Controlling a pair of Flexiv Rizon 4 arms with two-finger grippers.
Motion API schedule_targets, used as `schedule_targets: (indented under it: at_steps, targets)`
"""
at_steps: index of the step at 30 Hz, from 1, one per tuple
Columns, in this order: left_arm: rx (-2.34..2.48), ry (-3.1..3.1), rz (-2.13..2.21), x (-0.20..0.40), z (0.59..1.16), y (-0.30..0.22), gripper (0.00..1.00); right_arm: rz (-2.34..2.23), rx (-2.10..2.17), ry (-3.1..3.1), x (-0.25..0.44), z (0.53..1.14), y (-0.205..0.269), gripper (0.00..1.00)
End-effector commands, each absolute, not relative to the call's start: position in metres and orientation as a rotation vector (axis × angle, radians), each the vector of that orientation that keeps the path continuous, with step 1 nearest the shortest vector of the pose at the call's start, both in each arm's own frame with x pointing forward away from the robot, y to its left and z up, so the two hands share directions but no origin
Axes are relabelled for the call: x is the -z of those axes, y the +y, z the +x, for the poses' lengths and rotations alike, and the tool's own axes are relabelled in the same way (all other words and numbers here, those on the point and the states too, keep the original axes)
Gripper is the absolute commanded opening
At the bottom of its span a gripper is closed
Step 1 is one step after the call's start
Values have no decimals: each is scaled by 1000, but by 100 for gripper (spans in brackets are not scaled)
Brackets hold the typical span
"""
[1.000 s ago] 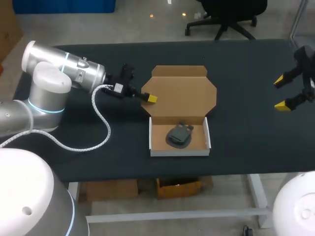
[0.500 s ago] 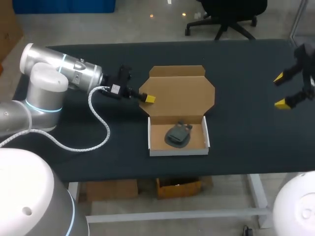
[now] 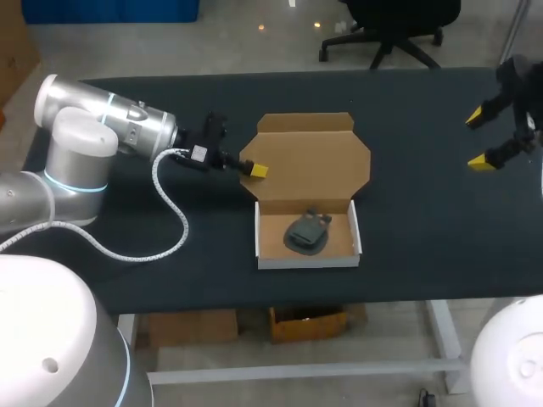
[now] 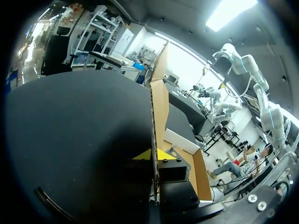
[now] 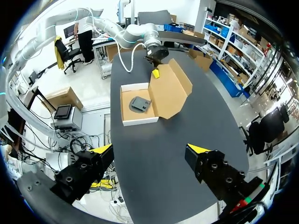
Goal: Assemble the packaging by folding the flat box into shape, placing the metal phone stand inside, and closing the box properly
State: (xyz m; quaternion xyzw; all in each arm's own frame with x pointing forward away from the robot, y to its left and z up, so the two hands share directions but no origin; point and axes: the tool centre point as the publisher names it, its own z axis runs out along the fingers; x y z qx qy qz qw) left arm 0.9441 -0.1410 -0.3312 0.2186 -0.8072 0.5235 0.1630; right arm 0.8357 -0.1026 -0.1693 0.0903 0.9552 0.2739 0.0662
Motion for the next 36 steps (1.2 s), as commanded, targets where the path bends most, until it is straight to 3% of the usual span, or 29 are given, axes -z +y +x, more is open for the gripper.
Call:
schedule_targets:
  at_steps: [1, 36]
  targets:
    - [-1495, -2302, 623, 332, 944, -141, 0, 283, -782, 2933, 166, 857, -91, 100]
    - [-1694, -2492, 366, 321, 924, -140, 0, 269, -724, 2953, 157, 874, -60, 100]
